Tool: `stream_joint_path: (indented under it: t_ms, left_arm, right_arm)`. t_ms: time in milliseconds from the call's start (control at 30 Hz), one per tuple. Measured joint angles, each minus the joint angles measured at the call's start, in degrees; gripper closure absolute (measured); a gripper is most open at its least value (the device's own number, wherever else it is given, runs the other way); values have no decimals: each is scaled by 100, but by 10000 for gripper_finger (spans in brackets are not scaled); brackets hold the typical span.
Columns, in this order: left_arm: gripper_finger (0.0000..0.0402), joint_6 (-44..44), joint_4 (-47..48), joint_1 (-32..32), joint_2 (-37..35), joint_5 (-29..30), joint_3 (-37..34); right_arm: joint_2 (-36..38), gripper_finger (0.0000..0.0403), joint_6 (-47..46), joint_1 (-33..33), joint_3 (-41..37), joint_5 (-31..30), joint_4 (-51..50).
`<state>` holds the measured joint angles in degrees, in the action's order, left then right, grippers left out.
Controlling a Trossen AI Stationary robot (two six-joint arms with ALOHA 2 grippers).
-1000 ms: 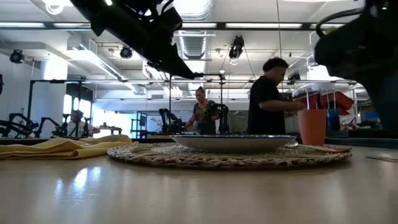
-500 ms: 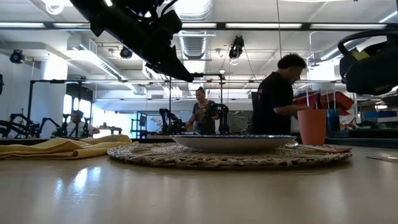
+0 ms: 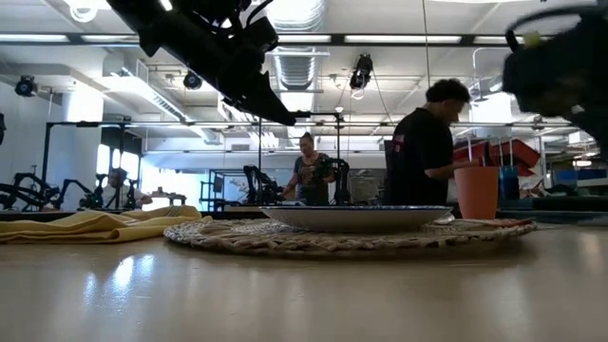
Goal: Set table place
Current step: Put the golden knife on the brown table mat, then adjust the brown table mat
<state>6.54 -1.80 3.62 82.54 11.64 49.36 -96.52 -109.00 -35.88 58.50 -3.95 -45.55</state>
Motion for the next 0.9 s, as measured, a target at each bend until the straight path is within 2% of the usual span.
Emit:
stream_joint_path:
  t_ms: [200, 267, 467, 667, 833, 900]
  left_arm:
    - [402, 29, -109, 36, 2, 0, 0]
    - [402, 29, -109, 37, 2, 0, 0]
    - [402, 55, -11, 35, 2, -3, -2]
    - [402, 65, 61, 54, 2, -7, -44]
    - [402, 18, 208, 104, 141, -49, -44]
    - [402, 38, 21, 141, 290, -370, -42]
  right_arm:
    - [642, 401, -96, 289, -13, -967, -227]
    - [774, 401, 37, 456, -28, -1066, -258]
    - [883, 402, 15, 340, -7, -849, -230]
    - [390, 402, -27, -72, -7, -779, 20]
    - [44, 403, 579, 162, -7, -810, 325]
    - [-24, 403, 746, 276, -7, -821, 368]
